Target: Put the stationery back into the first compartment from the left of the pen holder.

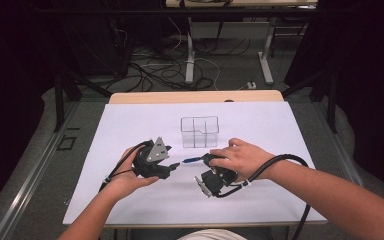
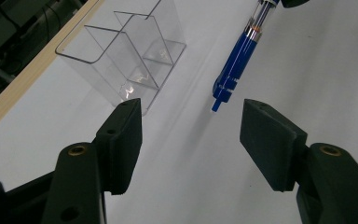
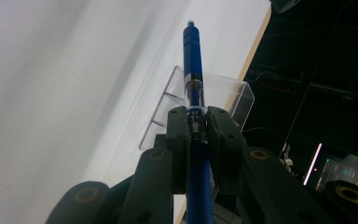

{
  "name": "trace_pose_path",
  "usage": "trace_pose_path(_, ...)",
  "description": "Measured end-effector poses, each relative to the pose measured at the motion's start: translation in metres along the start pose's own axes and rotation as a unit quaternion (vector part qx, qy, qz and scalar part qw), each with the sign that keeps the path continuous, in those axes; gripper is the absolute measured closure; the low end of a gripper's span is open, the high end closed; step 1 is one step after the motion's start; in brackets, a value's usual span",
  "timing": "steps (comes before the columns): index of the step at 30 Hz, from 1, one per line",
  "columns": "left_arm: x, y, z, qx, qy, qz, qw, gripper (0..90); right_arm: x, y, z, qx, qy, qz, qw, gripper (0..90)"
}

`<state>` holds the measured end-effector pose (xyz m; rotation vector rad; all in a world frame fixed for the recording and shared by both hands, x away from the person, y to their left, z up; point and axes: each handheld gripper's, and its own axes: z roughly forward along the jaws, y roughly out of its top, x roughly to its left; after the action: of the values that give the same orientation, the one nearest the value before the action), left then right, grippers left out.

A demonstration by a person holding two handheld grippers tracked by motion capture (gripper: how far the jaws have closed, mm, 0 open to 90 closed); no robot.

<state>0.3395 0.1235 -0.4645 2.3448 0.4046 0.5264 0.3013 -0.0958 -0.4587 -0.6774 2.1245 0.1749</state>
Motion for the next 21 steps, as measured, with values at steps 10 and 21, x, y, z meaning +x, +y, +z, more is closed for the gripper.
trace_pose_path(10,-0.007,0.016,0.016,0.020,-0.021,0.040,0.9988,48.0,0.001,0.002,0.001,-0.001,-0.001,0.006,1.0000,79.8)
trace_pose_path(21,-0.013,0.032,0.033,0.027,-0.034,0.064,0.9970,54.7,-0.002,0.003,0.003,-0.006,-0.004,-0.003,1.0000,79.8)
